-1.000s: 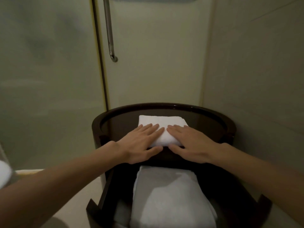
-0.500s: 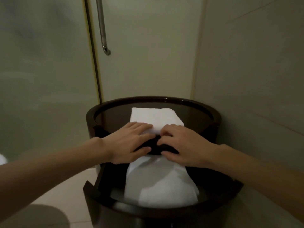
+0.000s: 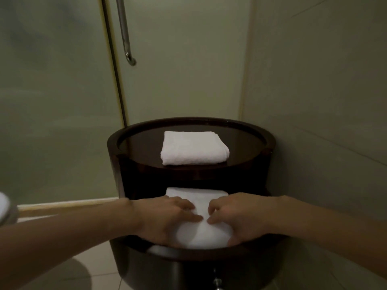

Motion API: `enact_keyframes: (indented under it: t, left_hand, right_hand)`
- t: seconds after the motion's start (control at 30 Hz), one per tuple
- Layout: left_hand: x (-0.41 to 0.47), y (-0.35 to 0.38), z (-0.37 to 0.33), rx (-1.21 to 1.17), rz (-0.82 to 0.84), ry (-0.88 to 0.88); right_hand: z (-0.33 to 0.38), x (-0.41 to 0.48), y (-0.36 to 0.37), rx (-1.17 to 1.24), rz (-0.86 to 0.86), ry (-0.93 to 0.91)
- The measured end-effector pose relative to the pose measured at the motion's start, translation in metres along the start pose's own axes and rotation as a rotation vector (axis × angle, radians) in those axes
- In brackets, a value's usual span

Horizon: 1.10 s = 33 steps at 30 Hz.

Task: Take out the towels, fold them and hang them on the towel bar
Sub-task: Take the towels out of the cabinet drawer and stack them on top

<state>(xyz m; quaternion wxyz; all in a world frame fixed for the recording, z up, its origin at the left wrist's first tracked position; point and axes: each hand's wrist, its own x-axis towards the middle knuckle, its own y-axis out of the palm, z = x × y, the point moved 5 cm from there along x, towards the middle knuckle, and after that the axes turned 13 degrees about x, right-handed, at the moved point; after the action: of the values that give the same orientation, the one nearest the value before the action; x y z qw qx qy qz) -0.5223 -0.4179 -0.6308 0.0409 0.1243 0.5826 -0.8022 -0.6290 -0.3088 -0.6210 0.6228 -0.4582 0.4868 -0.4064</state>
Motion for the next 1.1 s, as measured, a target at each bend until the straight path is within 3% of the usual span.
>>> enact_keyframes:
  t: [0.17,0.33,0.53,0.73,0.83,0.97,1.1]
  left_hand:
    - [0.002,-0.007,-0.001,0.003,-0.057,-0.015]
    - [-0.006,-0.019,0.005,-0.097,-0.179,-0.068]
    - [-0.013,-0.035,0.025,0.004,-0.278,-0.323]
    - [-0.015,-0.075,0.051,-0.051,-0.447,-0.375]
    - [-0.018,-0.098,0.065,-0.150,-0.532,-0.387]
    - [-0.021,-0.131,0.082,-0.394,-0.522,-0.317]
    - [-0.026,-0.170,0.112,-0.438,-0.512,-0.351]
  right_hand:
    - [0.001,0.006,0.001,-0.077,-0.020,0.009]
    - [-0.009,0.005,-0.026,0.172,-0.223,0.097]
    - [-0.025,0.003,-0.065,0.463,-0.368,0.131]
    - [-0.028,-0.001,-0.098,0.427,-0.489,0.181]
    - [-0.021,-0.001,-0.100,0.386,-0.451,0.225]
    - [-0.016,-0.005,-0.125,0.237,-0.478,0.228]
    - [-0.029,-0.007,-0.176,0.354,-0.580,0.184]
